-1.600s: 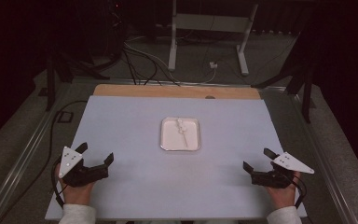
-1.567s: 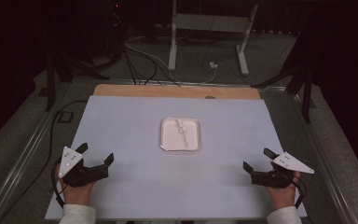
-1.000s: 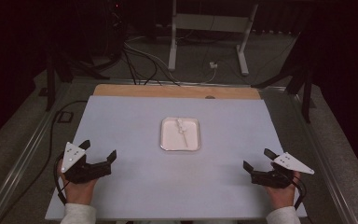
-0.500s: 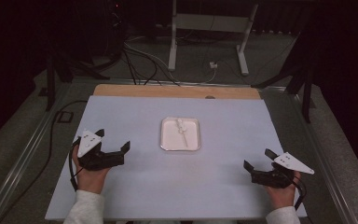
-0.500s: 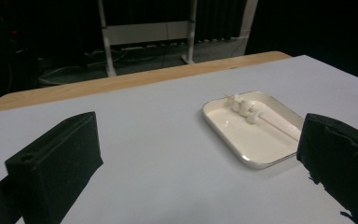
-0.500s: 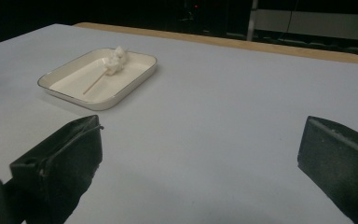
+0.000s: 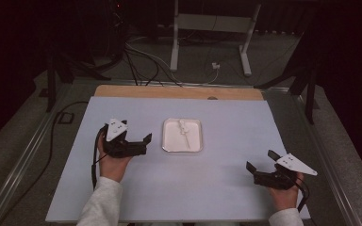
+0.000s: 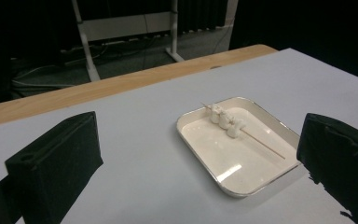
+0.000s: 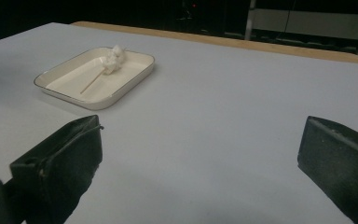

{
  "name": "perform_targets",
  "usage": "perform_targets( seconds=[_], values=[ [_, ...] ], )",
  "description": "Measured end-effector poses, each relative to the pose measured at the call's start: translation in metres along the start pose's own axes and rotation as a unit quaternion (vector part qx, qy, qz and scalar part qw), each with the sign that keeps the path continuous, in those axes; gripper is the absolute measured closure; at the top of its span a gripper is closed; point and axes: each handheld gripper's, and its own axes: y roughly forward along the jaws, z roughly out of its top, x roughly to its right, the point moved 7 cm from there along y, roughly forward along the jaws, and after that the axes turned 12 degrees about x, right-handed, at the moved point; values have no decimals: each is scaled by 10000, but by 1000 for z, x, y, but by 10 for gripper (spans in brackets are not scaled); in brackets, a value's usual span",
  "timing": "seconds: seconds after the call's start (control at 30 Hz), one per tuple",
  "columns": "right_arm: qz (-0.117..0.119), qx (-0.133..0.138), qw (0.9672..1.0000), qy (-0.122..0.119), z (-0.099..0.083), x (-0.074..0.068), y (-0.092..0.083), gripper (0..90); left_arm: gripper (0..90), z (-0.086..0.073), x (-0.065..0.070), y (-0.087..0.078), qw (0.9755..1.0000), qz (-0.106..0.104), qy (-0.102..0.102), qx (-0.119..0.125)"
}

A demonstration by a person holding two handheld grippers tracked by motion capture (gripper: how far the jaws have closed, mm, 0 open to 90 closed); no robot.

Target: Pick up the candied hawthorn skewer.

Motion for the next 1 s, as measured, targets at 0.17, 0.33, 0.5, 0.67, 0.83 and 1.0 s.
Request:
perform_targets(
  seconds=[0.17,0.33,0.5,0.67,0.83,1.0],
  values=[
    [-18,-38,10000,-7,-1,0,1,1,5,-4,6,16,9999,-52,-1,-130],
    [-19,-56,10000,-13,-1,0,1,1,5,-6,13,32,9997,-105,19,-226],
    [-25,-63,10000,-28,-2,0,1,1,6,-7,19,46,9994,-138,36,-303],
    [-40,-77,10000,-23,-2,0,1,1,6,-9,24,59,9992,-105,20,-391],
    [-52,-84,9999,-28,-2,0,1,1,6,-13,28,72,9989,-99,-37,-465],
    [-59,-85,9999,-25,-2,0,1,1,6,-20,35,85,9983,-102,-26,-575]
  ],
)
